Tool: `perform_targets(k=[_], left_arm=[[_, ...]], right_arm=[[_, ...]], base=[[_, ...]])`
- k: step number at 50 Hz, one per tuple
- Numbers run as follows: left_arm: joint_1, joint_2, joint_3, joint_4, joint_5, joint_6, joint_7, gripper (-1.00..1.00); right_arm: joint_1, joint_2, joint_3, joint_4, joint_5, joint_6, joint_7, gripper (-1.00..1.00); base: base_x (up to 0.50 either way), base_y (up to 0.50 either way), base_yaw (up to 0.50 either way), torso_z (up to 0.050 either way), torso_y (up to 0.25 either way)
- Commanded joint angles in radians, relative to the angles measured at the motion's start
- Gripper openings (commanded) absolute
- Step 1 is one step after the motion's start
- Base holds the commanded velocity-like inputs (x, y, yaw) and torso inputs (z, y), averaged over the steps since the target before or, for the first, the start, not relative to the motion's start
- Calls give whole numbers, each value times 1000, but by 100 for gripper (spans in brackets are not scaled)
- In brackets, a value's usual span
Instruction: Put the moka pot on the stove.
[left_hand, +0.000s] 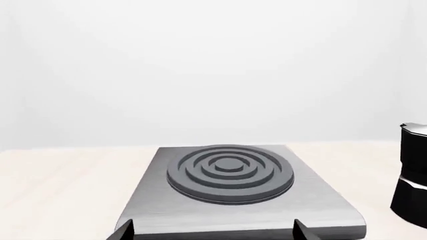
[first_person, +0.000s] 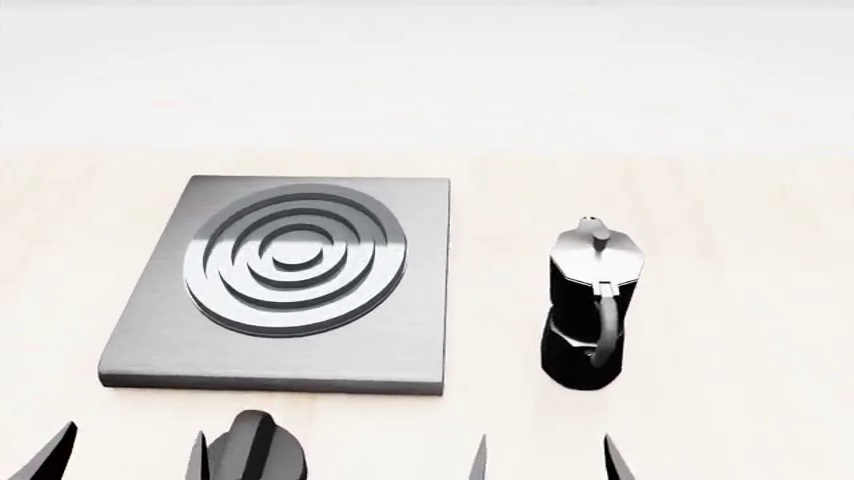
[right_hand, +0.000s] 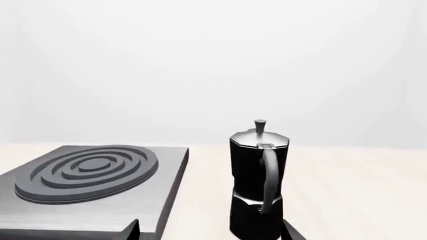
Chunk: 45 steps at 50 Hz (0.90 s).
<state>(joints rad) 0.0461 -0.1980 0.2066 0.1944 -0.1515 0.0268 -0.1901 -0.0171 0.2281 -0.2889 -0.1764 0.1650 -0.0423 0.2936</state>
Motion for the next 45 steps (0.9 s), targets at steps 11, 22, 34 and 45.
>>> perform_targets(k=[11,22,34,45], left_arm=[[-7,-12,13,-10,-13,-3,-10,100],[-7,-18,22,-11,-16,1,-15,100],[-8,-23,28,-20,-20,10,-21,100],[-9,-30,33,-4,-30,-1,-26,100]], right_arm=[[7,2,-17,15,11,-10,3,100],[3,6,-21,12,15,-16,8,100],[6,11,-27,10,20,-18,11,100],[2,14,-37,2,18,-20,17,100]], base=[[0,105,0,0,0],[0,107,0,0,0],[0,108,0,0,0],[0,109,0,0,0]])
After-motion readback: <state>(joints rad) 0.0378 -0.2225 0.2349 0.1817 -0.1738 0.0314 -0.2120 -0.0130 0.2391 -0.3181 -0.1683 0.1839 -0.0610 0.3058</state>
